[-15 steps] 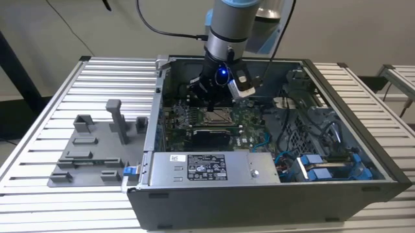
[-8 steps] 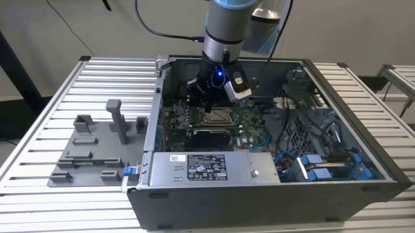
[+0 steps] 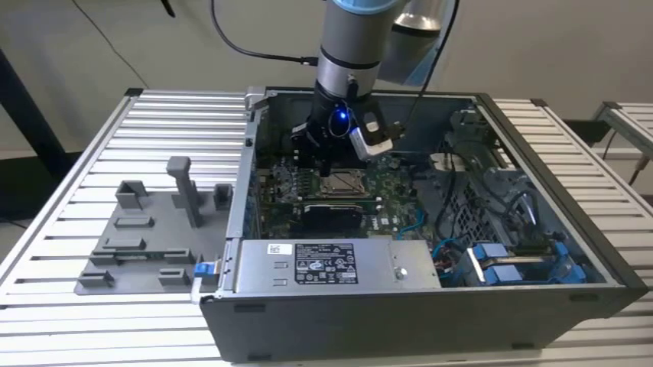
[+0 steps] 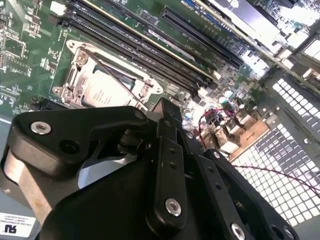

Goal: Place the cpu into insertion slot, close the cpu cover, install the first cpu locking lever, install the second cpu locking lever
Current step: 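Install the second cpu locking lever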

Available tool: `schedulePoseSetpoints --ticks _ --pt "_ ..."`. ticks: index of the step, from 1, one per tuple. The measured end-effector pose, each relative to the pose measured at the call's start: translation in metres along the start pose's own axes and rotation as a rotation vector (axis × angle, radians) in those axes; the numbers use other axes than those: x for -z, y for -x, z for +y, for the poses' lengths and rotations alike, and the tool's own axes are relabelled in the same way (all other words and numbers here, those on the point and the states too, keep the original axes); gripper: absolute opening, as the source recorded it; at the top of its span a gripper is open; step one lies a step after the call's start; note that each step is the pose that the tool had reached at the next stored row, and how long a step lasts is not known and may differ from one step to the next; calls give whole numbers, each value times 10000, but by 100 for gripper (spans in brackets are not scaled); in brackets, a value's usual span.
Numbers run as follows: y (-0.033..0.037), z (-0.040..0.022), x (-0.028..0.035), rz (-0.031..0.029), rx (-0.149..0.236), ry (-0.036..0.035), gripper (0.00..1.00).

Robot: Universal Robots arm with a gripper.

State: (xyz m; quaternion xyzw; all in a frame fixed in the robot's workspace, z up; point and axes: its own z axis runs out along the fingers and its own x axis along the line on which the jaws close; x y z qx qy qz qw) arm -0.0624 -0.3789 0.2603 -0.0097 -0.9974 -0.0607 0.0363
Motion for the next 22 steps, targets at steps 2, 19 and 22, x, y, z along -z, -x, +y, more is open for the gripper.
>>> schedulePoseSetpoints --ticks 2,19,22 --pt "0 1 39 17 -3 15 11" --pt "193 -55 39 30 33 505 11" --pt "195 -50 36 30 32 508 11"
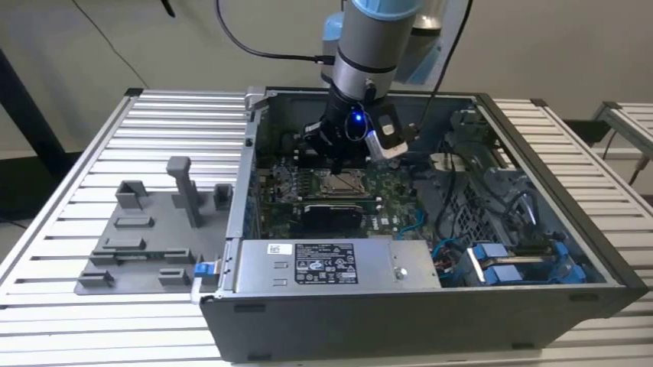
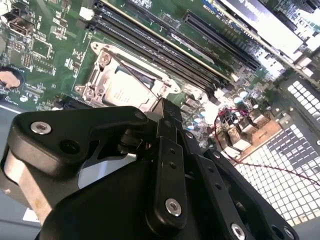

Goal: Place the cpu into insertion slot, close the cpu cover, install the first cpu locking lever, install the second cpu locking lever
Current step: 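Install the second cpu locking lever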

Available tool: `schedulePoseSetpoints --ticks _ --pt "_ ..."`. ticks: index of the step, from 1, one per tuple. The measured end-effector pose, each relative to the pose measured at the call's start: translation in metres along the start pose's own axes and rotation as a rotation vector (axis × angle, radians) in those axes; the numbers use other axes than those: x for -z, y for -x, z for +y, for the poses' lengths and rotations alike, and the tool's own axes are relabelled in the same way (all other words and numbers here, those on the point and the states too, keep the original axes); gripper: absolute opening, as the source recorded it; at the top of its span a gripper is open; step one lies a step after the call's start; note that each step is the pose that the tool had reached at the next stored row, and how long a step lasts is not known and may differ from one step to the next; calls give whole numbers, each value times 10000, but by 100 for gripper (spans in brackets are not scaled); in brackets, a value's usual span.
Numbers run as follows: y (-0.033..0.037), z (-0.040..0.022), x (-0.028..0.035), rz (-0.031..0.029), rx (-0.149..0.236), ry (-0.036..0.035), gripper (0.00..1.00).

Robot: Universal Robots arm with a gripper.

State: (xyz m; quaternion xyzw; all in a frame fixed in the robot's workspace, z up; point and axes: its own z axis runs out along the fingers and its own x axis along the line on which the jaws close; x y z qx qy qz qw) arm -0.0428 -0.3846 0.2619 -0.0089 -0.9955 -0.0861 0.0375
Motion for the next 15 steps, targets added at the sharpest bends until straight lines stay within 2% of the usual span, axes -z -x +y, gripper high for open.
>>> schedulePoseSetpoints --ticks 4,7,9,11,13,15 --pt "2 23 -17 0 1 0 11" --pt "2 65 -38 0 1 -1 11" --pt "3 104 -54 15 -6 -49 11" --pt "3 109 -58 57 -16 -109 11" --pt "2 108 -56 122 -29 -121 11" --pt "3 101 -56 219 -46 -121 11"
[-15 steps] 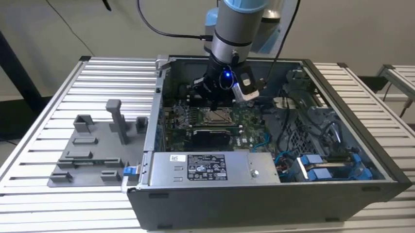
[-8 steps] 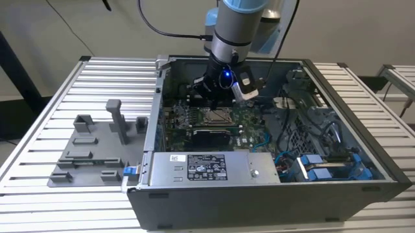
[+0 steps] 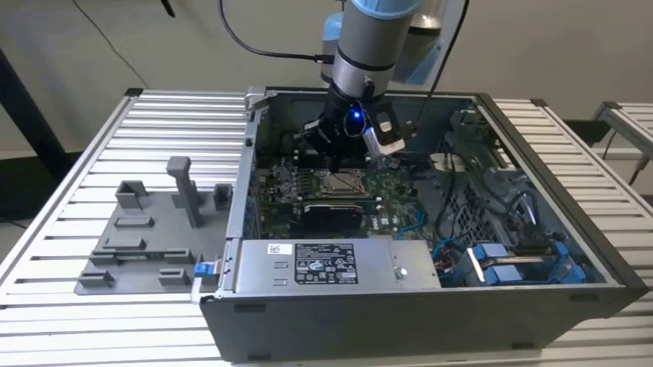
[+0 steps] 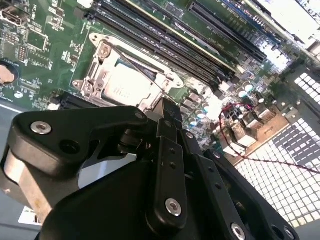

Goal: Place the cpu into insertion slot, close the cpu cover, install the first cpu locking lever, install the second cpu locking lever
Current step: 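Install the second cpu locking lever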

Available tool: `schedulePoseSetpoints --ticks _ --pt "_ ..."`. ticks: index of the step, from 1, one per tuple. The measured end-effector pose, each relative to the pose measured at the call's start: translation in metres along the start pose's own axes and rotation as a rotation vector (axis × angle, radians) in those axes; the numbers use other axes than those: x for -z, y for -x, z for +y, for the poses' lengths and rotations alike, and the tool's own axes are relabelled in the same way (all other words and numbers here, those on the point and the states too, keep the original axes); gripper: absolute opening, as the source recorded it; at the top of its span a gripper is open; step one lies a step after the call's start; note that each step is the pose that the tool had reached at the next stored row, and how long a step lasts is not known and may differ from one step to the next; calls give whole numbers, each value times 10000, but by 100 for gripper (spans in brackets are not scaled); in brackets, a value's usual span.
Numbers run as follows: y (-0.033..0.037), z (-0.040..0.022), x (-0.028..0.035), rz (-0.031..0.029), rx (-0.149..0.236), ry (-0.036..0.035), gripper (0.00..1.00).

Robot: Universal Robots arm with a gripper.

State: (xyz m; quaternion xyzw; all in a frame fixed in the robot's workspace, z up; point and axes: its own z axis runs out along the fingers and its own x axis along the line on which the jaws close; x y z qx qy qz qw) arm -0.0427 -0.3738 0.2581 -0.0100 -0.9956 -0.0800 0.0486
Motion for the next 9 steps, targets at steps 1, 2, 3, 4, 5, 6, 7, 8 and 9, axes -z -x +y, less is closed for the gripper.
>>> schedulePoseSetpoints --ticks 1,2,3,4,5,6,7,8,9 --pt "1 -10 2 61 -10 -1 11" --pt "3 -20 4 138 -22 -2 11" --pt "6 -32 6 204 -33 -2 11" --pt "9 -42 9 257 -41 -3 11" --pt "10 -45 9 276 -45 -2 11" --pt "10 -45 8 276 -45 -4 11" --pt "10 -46 7 276 -46 -4 11" --pt "10 -47 4 277 -46 -3 11" --pt "11 -47 -1 277 -45 -2 11"
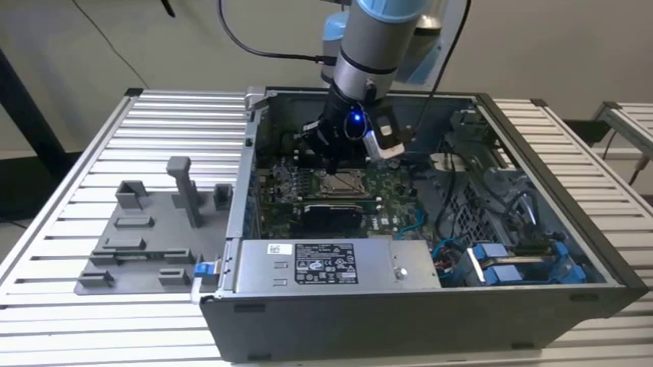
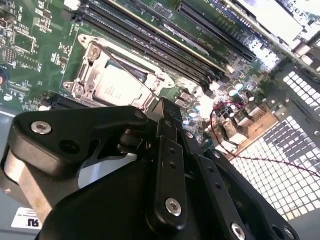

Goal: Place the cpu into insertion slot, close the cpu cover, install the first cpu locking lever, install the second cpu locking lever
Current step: 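Install the second cpu locking lever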

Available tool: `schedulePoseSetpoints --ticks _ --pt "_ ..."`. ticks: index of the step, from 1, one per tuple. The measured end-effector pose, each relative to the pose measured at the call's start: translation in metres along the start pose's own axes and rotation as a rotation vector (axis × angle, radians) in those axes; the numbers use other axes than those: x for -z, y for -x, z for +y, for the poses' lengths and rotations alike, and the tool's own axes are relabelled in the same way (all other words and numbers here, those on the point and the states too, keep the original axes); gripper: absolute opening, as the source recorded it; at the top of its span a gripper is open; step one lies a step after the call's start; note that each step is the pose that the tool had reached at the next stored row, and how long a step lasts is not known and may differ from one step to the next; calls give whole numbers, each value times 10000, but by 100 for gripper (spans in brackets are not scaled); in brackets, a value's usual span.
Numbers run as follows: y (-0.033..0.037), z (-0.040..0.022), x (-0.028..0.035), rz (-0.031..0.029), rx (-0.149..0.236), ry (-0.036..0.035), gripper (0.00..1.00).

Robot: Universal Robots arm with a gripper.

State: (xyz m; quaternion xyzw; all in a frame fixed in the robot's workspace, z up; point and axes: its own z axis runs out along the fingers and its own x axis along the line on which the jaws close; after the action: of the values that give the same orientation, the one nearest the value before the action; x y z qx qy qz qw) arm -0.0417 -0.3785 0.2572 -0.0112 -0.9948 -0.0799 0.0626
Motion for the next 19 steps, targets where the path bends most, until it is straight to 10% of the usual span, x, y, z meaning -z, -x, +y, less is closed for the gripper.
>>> schedulePoseSetpoints --ticks 19 --pt "-94 -31 -194 -10 -13 -112 11"
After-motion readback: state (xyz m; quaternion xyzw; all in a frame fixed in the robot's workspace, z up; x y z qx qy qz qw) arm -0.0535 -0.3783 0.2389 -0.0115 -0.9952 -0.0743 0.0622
